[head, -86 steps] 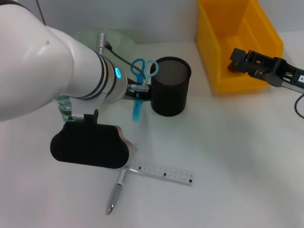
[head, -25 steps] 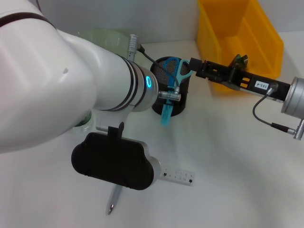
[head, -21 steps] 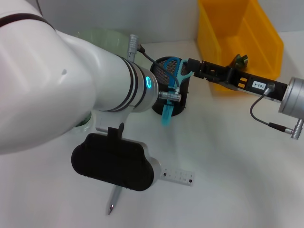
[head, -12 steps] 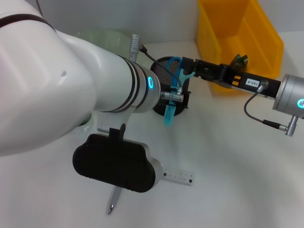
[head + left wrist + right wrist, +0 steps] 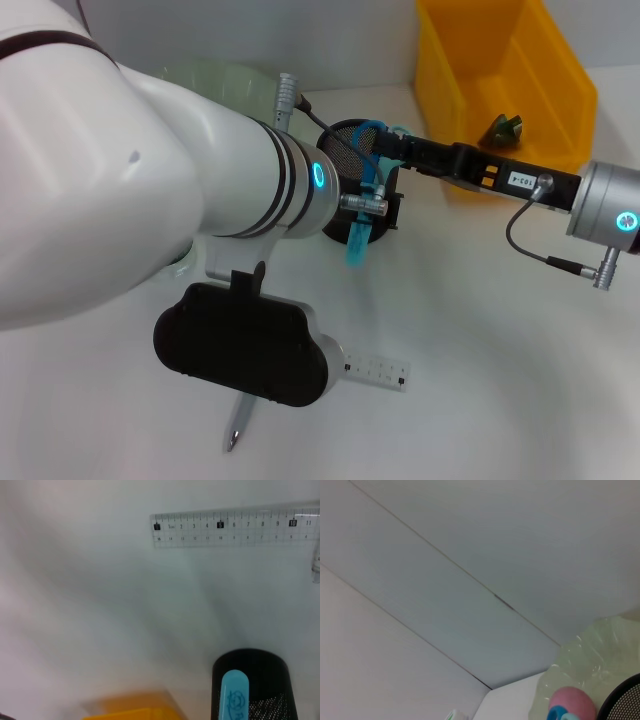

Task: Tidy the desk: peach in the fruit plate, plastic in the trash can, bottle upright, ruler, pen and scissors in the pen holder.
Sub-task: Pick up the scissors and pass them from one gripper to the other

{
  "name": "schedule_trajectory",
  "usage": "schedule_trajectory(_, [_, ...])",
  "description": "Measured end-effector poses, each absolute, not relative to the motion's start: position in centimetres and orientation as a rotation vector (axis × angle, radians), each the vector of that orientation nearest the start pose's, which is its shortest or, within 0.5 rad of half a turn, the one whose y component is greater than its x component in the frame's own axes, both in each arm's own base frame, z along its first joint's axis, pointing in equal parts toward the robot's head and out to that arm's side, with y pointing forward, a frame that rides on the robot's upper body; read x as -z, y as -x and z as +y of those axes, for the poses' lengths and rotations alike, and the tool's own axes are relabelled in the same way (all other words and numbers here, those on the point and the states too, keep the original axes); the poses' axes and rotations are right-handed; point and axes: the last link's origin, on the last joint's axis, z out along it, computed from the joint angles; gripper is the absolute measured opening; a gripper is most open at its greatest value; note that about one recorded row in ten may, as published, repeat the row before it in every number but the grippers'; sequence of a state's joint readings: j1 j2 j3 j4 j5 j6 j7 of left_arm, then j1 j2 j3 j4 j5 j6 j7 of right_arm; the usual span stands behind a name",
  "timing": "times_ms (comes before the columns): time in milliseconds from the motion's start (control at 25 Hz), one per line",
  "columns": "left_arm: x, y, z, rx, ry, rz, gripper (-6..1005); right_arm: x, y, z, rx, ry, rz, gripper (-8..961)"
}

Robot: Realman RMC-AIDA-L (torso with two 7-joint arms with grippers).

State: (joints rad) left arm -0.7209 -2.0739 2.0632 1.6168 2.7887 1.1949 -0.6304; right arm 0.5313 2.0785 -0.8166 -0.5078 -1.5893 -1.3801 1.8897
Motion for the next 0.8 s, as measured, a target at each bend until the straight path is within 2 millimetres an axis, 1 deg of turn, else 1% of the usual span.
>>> schedule_trajectory(40, [8.45, 4.08, 32.15, -0.92, 1.353, 2.685, 259, 0.8, -24.83, 35.39, -1.177, 2.276, 1.457, 802])
schedule_trajectory(480, [8.46, 4.32, 32.08, -0.916, 1.368, 2.681, 262, 0.81, -24.67, 35.68, -1.17, 2.275, 1.447, 582])
schedule_trajectory(680, [8.5, 4.31, 32.01, -0.908, 1.373, 2.681, 263, 0.89, -24.68, 35.69, -1.163, 2.279, 1.449, 381])
schedule_trajectory(800, [8.5, 4.31, 32.0, -0.907, 1.374, 2.68, 263, 1.0, -24.66, 35.76, -1.145, 2.29, 1.448, 379])
